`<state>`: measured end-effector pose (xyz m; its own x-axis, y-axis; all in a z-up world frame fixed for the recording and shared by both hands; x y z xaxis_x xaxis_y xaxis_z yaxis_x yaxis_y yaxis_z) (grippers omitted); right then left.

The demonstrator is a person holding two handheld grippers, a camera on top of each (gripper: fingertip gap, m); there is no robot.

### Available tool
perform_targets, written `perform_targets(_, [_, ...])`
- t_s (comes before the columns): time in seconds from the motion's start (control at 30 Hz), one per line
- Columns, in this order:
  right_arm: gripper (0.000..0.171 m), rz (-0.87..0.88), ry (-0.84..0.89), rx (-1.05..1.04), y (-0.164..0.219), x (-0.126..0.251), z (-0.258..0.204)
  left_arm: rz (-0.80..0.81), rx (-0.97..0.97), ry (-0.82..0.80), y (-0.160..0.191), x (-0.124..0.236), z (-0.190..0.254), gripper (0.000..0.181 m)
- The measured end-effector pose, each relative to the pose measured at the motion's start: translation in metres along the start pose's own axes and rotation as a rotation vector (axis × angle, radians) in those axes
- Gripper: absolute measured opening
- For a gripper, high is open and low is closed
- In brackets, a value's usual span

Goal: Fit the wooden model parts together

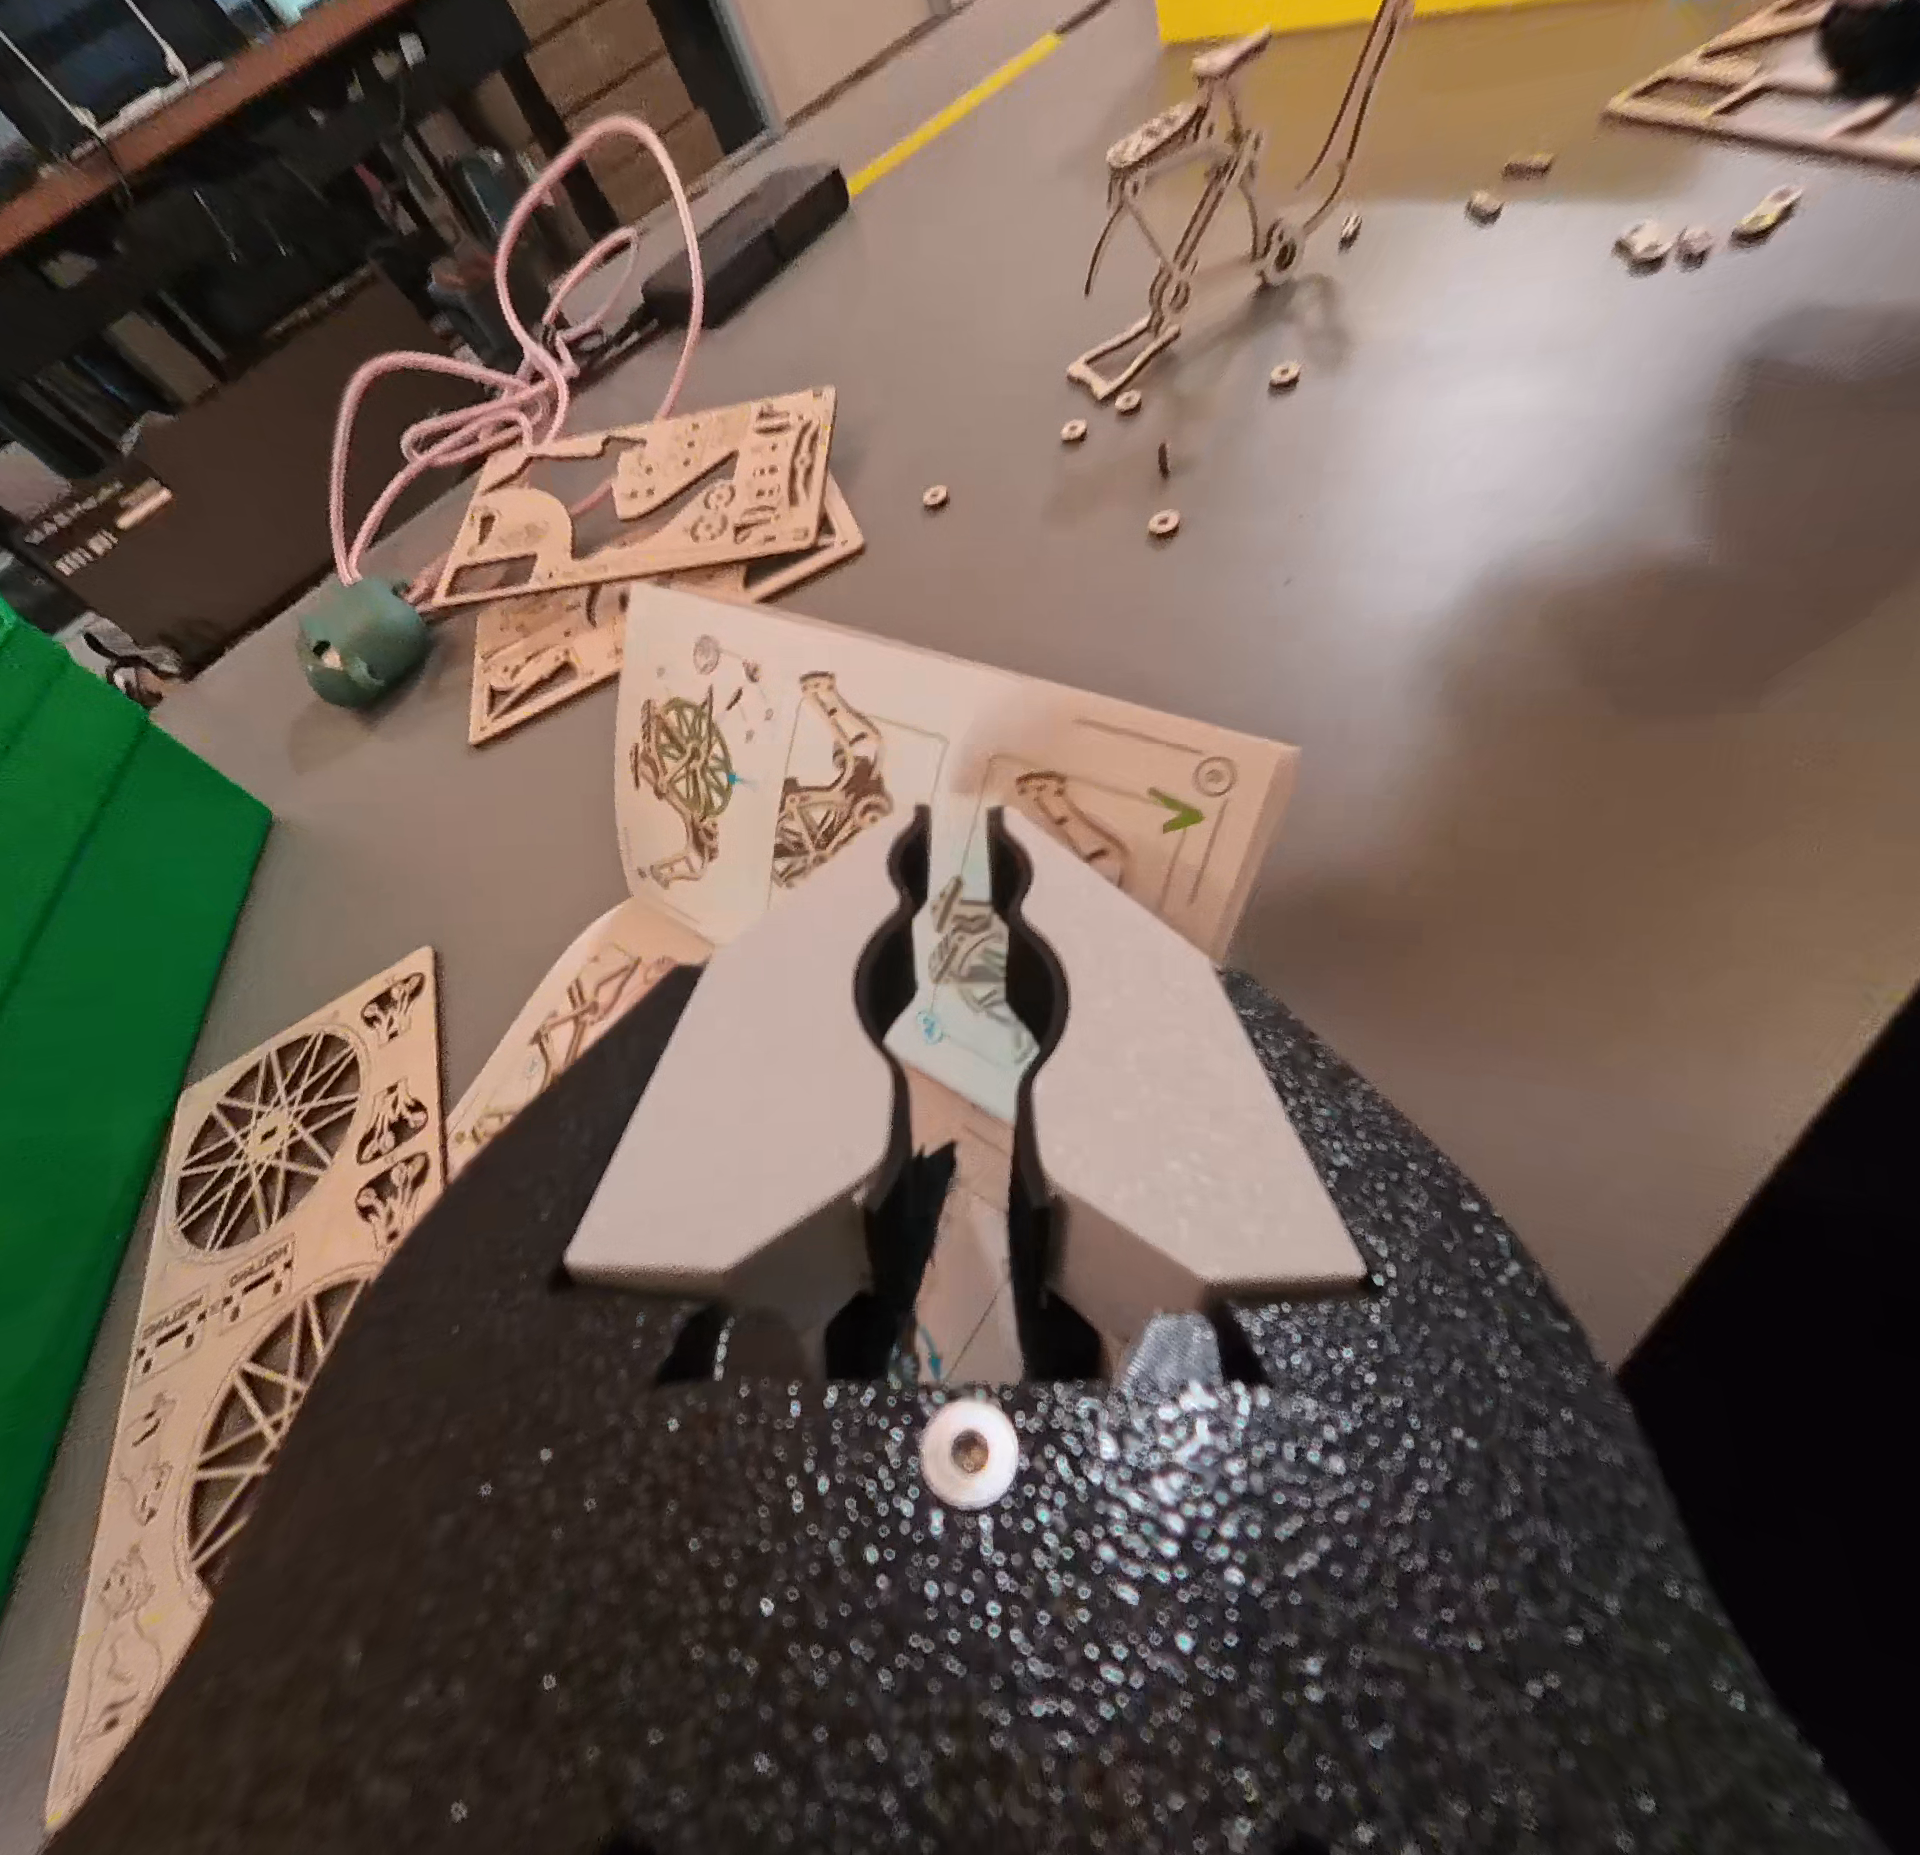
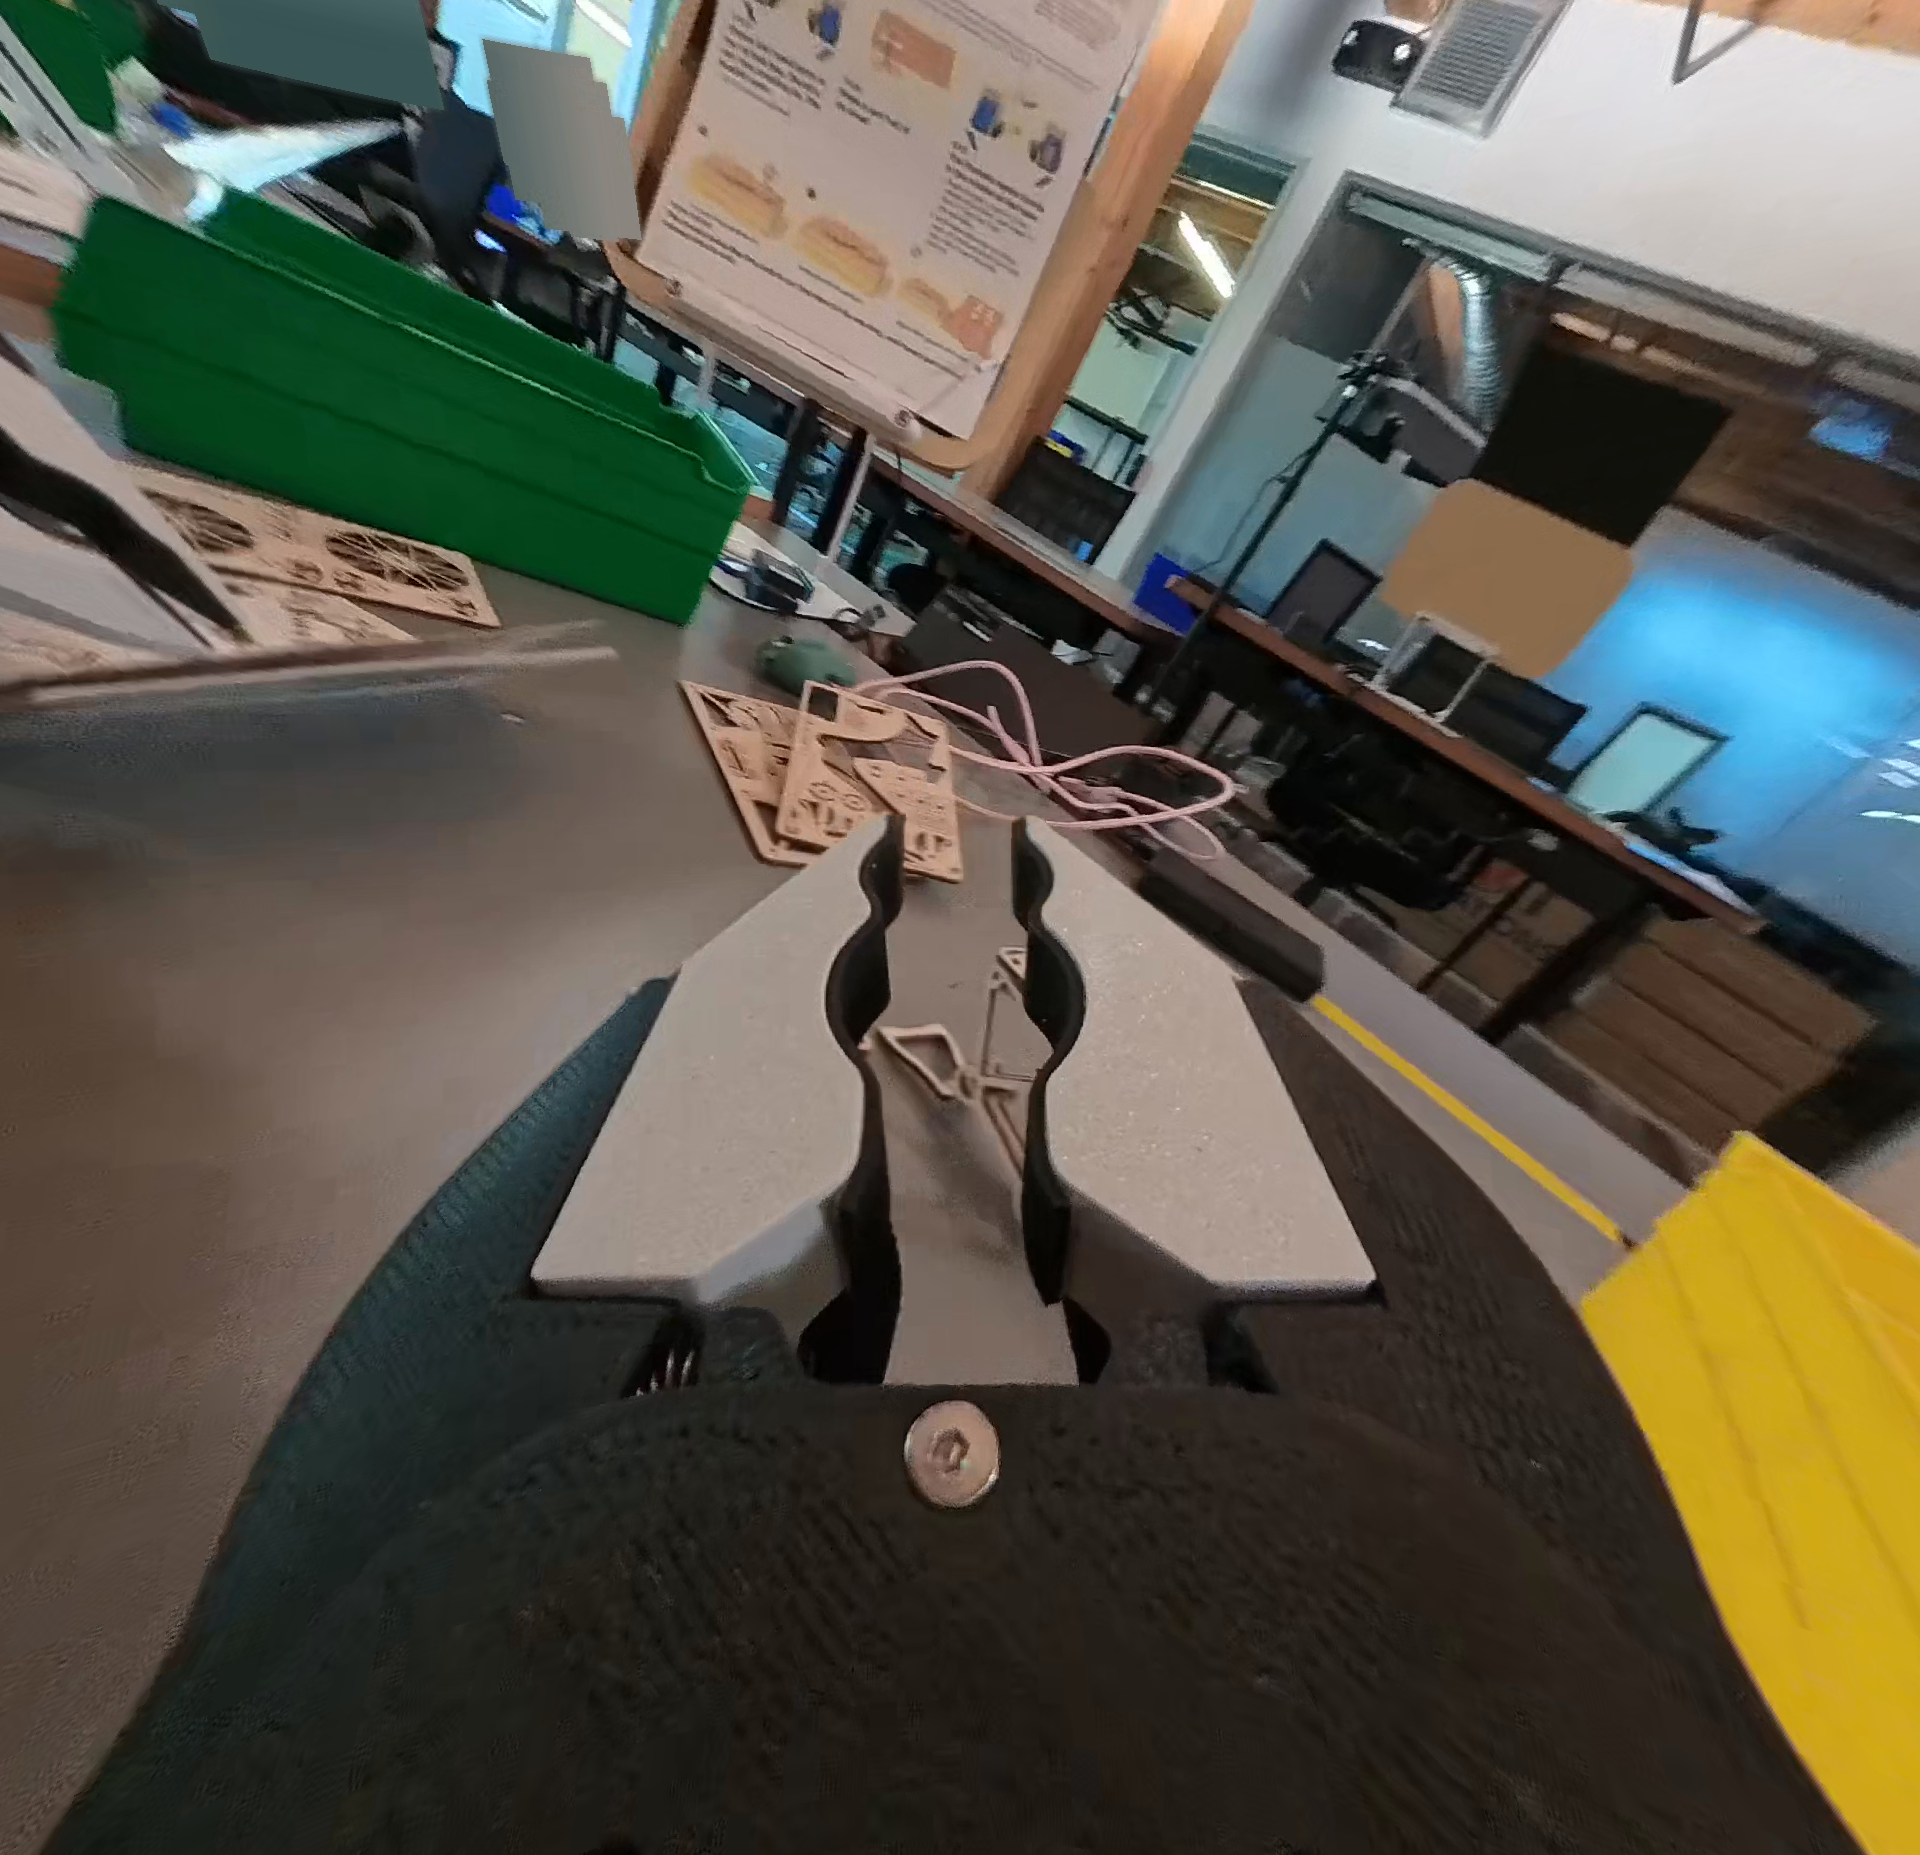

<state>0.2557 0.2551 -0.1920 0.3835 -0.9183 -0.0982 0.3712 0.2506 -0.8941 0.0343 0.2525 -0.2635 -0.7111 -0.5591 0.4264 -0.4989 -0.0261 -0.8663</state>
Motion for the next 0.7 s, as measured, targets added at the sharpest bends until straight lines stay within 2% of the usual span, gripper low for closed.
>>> perform_targets(0.17, [0.019,-0.074,-0.006,0.357,0.009,0.000,-0.019,0.009,0.007,0.051,-0.003,-0.002,0.011,0.008])
perform_targets(0.27, [0.019,-0.067,-0.079,0.440,0.011,-0.005,-0.046,-0.039,0.026,0.090,0.008,-0.009,0.017,0.008])
perform_targets(0.33, [0.019,-0.054,-0.123,0.426,0.009,-0.009,-0.059,-0.076,0.021,0.099,0.014,-0.013,0.020,0.007])
perform_targets(0.5, [0.017,0.044,-0.164,0.215,-0.013,-0.021,-0.071,-0.140,-0.065,0.078,0.021,-0.018,0.022,0.002])
perform_targets(0.7, [0.016,0.010,-0.151,0.127,-0.004,-0.025,-0.068,-0.143,-0.078,0.080,0.022,-0.019,0.023,0.000])
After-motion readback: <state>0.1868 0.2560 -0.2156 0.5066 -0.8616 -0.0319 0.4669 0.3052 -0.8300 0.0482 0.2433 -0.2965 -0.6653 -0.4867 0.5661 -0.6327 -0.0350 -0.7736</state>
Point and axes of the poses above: each gripper's, where its closed fingertips meet, x back along the fingers, y out of its underside, z = x × y across the jaws, the point moved 2 cm from there along x, back along the fingers, and after that the axes turned 6 degrees about y, right-handed, at the moved point
